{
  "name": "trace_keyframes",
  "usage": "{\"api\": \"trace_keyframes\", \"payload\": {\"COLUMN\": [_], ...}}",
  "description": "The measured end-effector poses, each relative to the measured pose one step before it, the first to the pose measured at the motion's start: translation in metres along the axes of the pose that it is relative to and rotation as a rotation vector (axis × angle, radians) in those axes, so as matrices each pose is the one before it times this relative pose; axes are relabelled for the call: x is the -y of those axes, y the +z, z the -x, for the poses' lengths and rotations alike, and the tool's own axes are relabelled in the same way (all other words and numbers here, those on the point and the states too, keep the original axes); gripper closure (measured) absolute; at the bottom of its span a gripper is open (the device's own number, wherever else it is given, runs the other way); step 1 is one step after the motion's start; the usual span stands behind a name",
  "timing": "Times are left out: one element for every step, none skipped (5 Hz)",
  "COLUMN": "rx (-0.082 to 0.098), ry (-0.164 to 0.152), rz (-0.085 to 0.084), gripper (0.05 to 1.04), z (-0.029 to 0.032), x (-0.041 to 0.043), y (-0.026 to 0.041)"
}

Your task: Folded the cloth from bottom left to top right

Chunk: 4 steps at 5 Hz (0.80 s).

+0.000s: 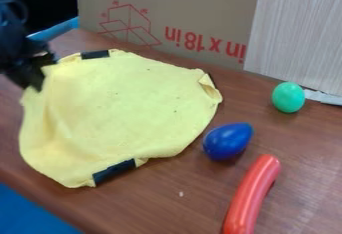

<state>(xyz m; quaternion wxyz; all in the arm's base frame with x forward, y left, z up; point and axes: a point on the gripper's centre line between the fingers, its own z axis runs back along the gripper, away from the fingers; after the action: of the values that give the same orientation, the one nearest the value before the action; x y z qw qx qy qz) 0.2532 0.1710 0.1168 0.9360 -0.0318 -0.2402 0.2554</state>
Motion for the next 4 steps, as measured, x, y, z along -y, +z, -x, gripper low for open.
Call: {"api": "trace_keyframes", "payload": {"rx": [-0.0353, -0.0217, -0.0046, -0.0002], "ry": [0.0523, 0.0174, 0.0098, 0.0222], "rz": [0.001, -0.0083, -0.0052, 0.0208], "gripper": [1.029, 1.029, 1.029, 1.029], "z": [-0.01182, -0.00279, 0.00142, 0.00086], "x": [0.03003, 0.02933, 0.02924, 0.03744], "y": [-0.0147, -0.01544, -0.00974, -0.00326]}}
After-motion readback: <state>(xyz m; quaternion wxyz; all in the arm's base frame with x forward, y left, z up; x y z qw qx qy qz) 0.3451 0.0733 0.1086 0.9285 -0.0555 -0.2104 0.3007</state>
